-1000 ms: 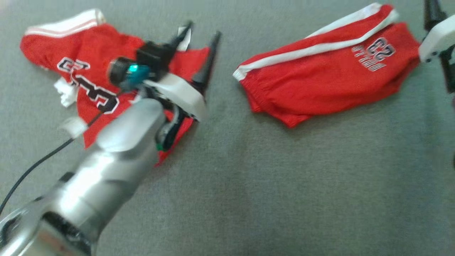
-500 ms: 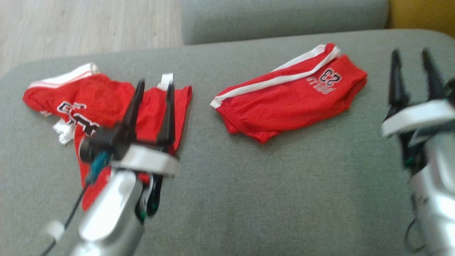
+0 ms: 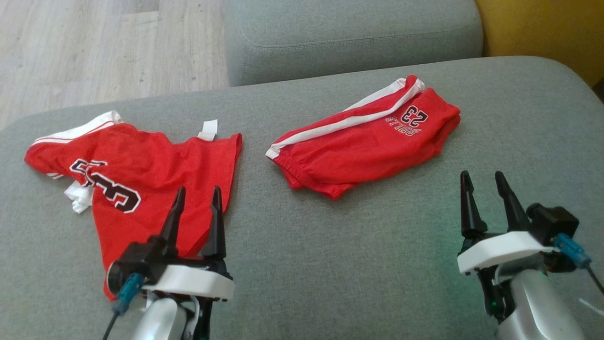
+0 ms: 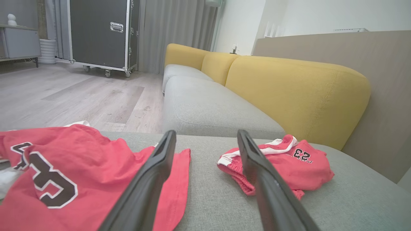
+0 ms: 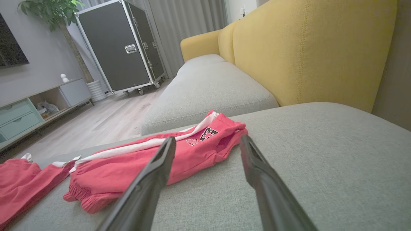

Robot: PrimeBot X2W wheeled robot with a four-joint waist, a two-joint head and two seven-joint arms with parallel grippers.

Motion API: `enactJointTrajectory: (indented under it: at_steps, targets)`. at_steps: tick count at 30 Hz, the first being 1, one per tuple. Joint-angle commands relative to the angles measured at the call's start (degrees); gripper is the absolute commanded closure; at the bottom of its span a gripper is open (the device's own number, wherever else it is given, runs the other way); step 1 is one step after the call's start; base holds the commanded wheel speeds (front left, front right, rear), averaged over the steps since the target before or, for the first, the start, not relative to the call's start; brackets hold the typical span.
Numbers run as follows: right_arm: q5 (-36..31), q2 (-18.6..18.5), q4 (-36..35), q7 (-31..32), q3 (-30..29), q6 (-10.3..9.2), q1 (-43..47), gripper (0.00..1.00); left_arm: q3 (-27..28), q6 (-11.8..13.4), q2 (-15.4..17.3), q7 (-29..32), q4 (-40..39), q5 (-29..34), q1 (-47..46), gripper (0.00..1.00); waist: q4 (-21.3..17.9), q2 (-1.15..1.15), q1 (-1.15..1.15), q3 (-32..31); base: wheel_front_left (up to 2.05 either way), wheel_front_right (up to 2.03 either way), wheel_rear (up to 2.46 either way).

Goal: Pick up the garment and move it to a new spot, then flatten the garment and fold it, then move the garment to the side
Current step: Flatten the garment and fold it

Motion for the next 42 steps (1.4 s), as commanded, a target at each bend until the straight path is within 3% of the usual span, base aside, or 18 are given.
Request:
enactJointTrajectory:
  at_steps: [1, 8, 14, 22, 34, 42]
  targets:
    - [-0.8, 0.5, -2.6, -0.6, 1.0, 0.1, -1.6, 0.0, 2.9, -0.8, 0.0, -0.3, -1.8, 1.1, -2.1, 0.0, 0.2, 0.0, 0.0, 0.2, 0.0, 0.0, 0.0]
    - [-2.4, 0.9, -3.8, -0.2, 0.3, 0.1, -2.6, 0.0, 4.6, -3.4, -1.5, -0.3, -2.0, 4.2, -3.1, 0.0, 1.6, 0.0, 0.0, 3.5, 0.0, 0.0, 0.0]
    - [-5.7, -0.9, -2.1, 3.1, -4.1, 0.1, -9.6, 0.0, 3.5, -5.0, -2.3, -0.3, -1.8, 6.0, -6.0, 0.0, 4.7, 0.0, 0.0, 8.2, 0.0, 0.0, 0.0]
    - [-10.2, -6.1, 11.0, 10.8, -11.0, 0.1, -22.9, 0.0, 0.0, -5.7, -2.7, -0.3, -1.5, 8.1, -10.4, 0.0, 10.1, 0.0, 0.0, 13.0, 0.0, 0.0, 0.0]
    - [-19.0, -13.7, 29.2, 16.1, -20.4, 0.1, -36.1, 0.0, -4.4, -4.5, -2.8, -0.3, -3.7, 6.4, -14.1, 0.0, 15.0, 0.0, 0.0, 19.0, 0.0, 0.0, 0.0]
    - [-24.5, -14.6, 36.8, 19.6, -25.0, 0.1, -40.1, 0.0, -5.7, -3.5, -2.8, -0.3, -4.4, 5.5, -16.0, 0.0, 15.5, 0.0, 0.0, 21.2, 0.0, 0.0, 0.0]
